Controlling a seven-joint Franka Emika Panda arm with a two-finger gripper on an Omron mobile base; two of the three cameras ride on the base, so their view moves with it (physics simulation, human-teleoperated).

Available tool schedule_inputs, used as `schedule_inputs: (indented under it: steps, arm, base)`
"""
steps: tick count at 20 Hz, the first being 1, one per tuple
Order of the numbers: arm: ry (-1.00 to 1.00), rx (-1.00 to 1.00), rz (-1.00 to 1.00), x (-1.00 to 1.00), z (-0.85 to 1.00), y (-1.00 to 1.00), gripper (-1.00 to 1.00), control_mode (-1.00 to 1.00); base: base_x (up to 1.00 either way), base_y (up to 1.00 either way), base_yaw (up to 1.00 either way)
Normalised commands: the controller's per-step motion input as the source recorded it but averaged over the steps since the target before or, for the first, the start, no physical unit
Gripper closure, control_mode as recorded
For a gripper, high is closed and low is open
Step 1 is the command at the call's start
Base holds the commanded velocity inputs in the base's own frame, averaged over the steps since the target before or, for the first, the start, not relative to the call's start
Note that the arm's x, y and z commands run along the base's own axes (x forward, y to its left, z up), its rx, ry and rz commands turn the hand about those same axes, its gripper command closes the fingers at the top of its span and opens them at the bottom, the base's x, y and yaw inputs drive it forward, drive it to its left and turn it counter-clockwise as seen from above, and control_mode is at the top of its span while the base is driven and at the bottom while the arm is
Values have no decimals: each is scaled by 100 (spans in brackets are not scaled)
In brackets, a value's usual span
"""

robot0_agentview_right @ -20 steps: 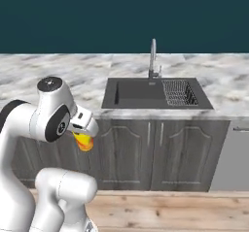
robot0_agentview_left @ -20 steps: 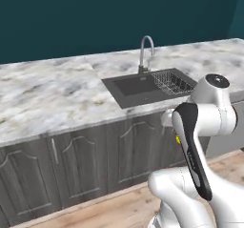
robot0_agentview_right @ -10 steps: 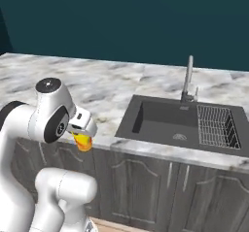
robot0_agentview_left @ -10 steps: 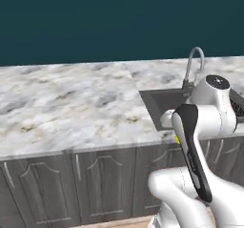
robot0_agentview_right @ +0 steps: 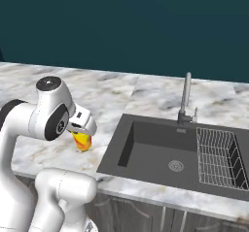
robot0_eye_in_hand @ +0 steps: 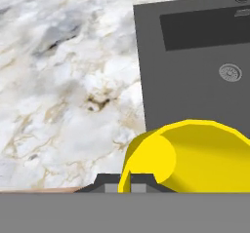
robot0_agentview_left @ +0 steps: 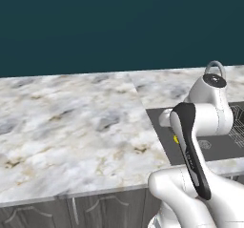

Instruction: Pick the cup and bowl from the counter and place them on the counter next to the sink.

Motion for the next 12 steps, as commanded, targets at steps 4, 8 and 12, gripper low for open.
schedule_inputs:
  steps: [4, 8, 12]
  arm:
    - [0, 0, 0, 0, 0, 0, 100, 100]
    - [0, 0, 0, 0, 0, 0, 100, 100]
    - [0, 0, 0, 0, 0, 0, 100, 100]
  base:
    - [0, 0, 0]
    - [0, 0, 0]
    - [0, 0, 0]
